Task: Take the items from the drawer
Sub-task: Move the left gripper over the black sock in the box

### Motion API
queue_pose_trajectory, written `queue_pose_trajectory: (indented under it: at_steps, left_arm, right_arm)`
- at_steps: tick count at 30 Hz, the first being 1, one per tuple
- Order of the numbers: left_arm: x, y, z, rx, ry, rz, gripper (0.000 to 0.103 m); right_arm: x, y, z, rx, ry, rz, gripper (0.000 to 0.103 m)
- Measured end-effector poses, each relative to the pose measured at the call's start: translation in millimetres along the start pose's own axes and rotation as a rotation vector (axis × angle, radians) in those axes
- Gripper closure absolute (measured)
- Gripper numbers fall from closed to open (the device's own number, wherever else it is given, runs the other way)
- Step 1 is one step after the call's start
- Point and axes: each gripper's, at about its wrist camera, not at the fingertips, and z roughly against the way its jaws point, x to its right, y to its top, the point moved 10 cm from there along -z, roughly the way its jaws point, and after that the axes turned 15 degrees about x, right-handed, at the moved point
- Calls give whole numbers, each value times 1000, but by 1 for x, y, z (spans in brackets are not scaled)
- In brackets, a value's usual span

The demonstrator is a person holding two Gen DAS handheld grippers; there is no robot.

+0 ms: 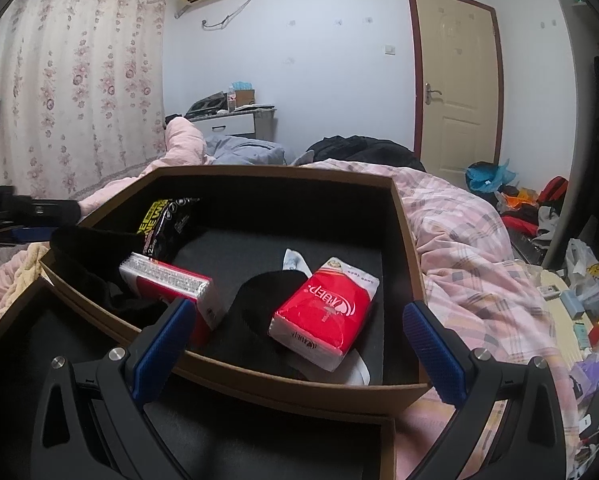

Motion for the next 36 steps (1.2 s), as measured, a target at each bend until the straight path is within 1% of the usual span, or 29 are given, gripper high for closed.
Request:
queue_pose_trajectory:
  at_steps: [5, 8, 11, 14, 16, 18, 20, 21, 22, 23, 25, 26, 27, 29, 31, 33, 35, 36]
  left_arm:
    - [-7, -3, -6, 4, 32, -23, 15]
    - [-7, -2, -5, 17, 45, -43, 15]
    - [-4, 1, -1, 48, 32, -49, 15]
    - [2, 3, -2, 75, 21, -78, 15]
    - [3, 1, -7, 86, 59, -126, 16]
    - [1, -2, -10, 92, 86, -142, 16]
    - [-1, -3, -9, 113, 98, -146, 17]
    - [-4, -4, -8, 127, 99, -143, 18]
    - [-5, -2, -6, 136, 102, -138, 23]
    - [-6, -1, -4, 153, 100, -122, 24]
    - [-6, 4, 4, 193, 71, -87, 24]
    - [-5, 11, 10, 228, 48, -82, 24]
    - [-2, 15, 14, 251, 26, -90, 24]
    - [2, 18, 15, 264, 10, -116, 24]
    - [7, 17, 10, 229, 2, -164, 24]
    - [17, 9, -1, 162, -43, -201, 24]
    - [22, 2, -8, 124, -55, -235, 25]
    - [25, -4, -14, 85, -52, -264, 30]
  right_arm:
    - [-2, 5, 2, 30, 2, 9, 1]
    - [-6, 16, 6, 68, -4, 36, 1]
    - [-6, 20, 7, 85, -14, 53, 1]
    - [-1, 13, 2, 74, -10, 40, 1]
    - [0, 9, -2, 64, -4, 31, 1]
    - [-4, 8, -3, 60, -6, 34, 1]
    - [-9, 10, 2, 70, -12, 55, 1]
    - [-11, 12, 4, 76, -14, 67, 1]
    - [-12, 13, 5, 79, -15, 75, 1]
    - [-11, 12, 5, 79, -16, 77, 1]
    - [-8, 11, 5, 82, -15, 71, 1]
    - [-8, 10, 6, 83, -14, 70, 1]
    - [-8, 11, 6, 82, -14, 74, 1]
    - [-10, 13, 5, 82, -21, 94, 1]
    - [-11, 14, 6, 86, -22, 100, 1]
    - [-9, 13, 6, 85, -17, 93, 1]
    - [-8, 10, 5, 81, -19, 84, 1]
    - [-6, 8, 4, 78, -15, 76, 1]
